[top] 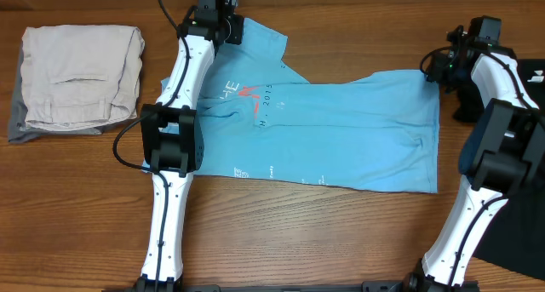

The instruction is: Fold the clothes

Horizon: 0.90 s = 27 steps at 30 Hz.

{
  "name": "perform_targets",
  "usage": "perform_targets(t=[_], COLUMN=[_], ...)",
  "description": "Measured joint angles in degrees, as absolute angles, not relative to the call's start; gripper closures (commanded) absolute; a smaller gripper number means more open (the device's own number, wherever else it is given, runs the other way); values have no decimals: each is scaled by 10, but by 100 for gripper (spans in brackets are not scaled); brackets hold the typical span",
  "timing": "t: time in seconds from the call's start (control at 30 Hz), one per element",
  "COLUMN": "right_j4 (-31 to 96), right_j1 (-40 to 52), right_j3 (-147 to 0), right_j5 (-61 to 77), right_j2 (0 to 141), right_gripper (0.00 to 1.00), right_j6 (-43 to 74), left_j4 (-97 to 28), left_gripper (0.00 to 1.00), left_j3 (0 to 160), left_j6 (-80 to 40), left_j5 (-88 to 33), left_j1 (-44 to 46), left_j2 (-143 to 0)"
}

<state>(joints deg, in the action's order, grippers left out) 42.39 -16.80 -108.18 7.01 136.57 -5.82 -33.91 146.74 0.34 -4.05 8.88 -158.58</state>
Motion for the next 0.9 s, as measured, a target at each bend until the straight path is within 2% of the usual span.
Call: perform_targets(t=[0.1,0.23,0.33,0.5,0.57,0.77,0.9], right_j4=[439,444,446,441,436,425,424], right_j1=[-167,-166,-164,-164,-164,-160,-153], right_j3=[-1085,-1085,-1085,-1085,-1085,-1085,-1085], right_j5=[66,48,35,24,22,30,31], right_j2=[1366,1366,1366,1366,1366,1368,1368], right_gripper=[49,60,62,73,71,55,55], right_j6=[-72,-81,-84,-88,-86,-86,-89], left_j4=[-339,-341,-341,-341,-341,-341,-341], left_gripper=[90,90,90,91,91,90,89], left_j3=[1467,1467,1467,1467,1467,1467,1467], left_j6=[3,3,3,3,3,3,3], left_j5=[-41,-41,-41,-41,-41,-41,-41], left_j1=[88,88,88,86,86,85,85], left_j2=[-1586,-1586,-1586,-1586,-1586,-1586,-1586])
